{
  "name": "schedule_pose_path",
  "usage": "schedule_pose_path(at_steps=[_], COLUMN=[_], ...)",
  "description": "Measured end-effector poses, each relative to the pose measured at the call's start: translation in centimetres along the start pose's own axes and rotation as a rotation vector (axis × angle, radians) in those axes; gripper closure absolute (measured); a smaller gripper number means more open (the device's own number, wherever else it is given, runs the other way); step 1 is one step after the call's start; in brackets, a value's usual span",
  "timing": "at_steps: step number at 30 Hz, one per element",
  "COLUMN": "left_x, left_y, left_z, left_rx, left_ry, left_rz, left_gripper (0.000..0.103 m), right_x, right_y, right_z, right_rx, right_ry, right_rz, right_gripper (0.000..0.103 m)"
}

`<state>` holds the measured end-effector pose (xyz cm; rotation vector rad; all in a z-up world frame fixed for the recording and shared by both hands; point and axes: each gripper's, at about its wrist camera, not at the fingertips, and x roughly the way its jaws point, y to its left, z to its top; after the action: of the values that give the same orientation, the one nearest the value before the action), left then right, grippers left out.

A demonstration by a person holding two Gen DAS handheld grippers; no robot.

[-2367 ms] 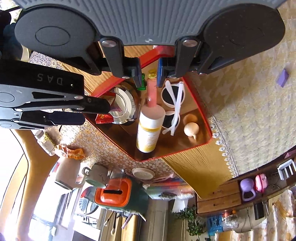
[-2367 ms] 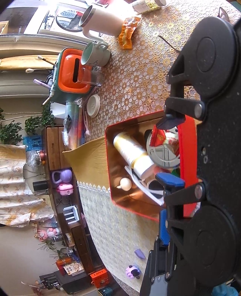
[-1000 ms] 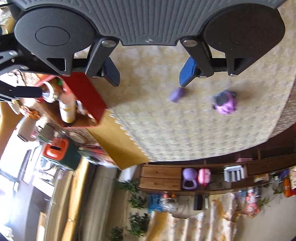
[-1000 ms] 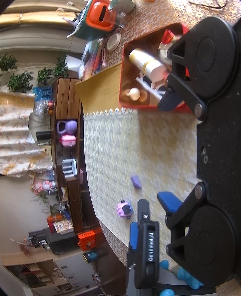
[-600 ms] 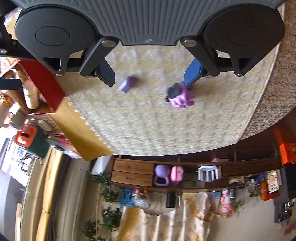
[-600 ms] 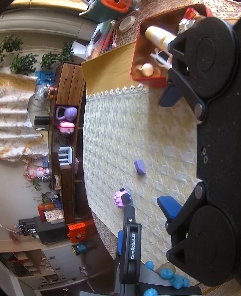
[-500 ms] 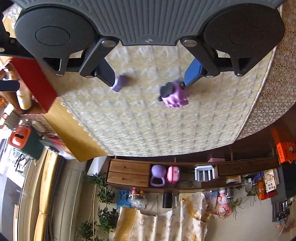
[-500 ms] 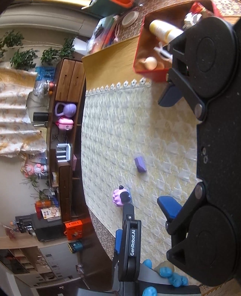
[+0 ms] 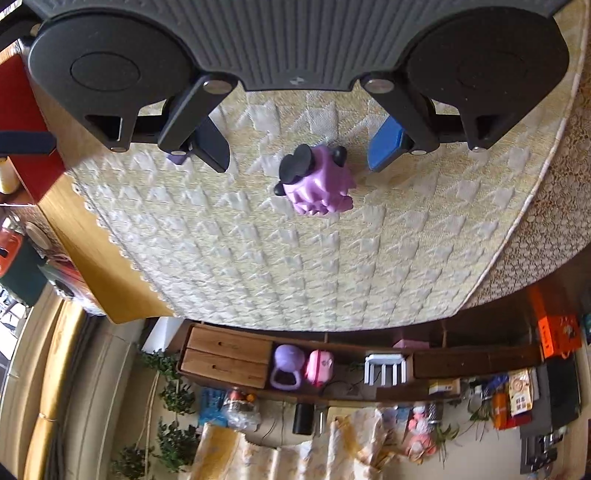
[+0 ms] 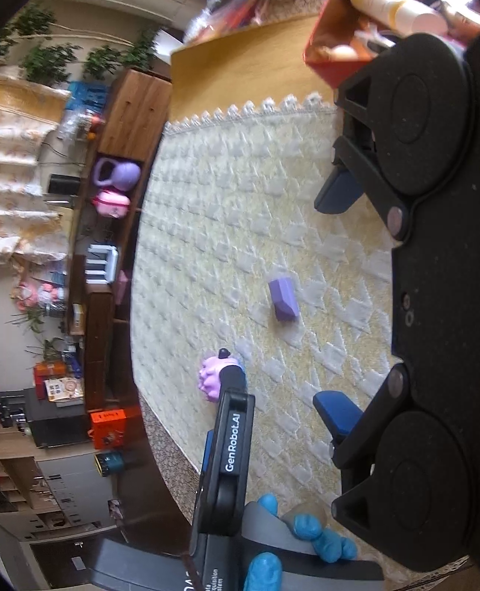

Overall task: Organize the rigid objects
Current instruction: 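Grasp the purple spiky toy with the left gripper while the right grasps the purple block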

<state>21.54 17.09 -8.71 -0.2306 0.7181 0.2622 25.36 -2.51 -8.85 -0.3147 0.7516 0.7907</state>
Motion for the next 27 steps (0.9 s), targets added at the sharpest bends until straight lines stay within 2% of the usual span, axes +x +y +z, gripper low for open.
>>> schedule_pose_path(at_steps=[12,20,27], left_x=[3.6,5.4,6.1], left_y=[0.4,0.6,0.8], left_z=[1.1,1.1,0.7], left_rx=[-0.018,-0.019,-0.01], left_ry=[0.014,0.029,0.028], left_rz=[0.041,0.063,0.08], left_gripper=[0.021,0.021,0.021], right_x=[4.2,6.4,7.4], right_y=[0.2,0.1,0.5], right_z=[1.9,2.2,2.0], right_rx=[-0.07,-0.07,-0.089], right_ry=[0.033,0.044,0.056], right_rz=[0.009,0.006,0.002], right_gripper=[0.008,0.018,0.036])
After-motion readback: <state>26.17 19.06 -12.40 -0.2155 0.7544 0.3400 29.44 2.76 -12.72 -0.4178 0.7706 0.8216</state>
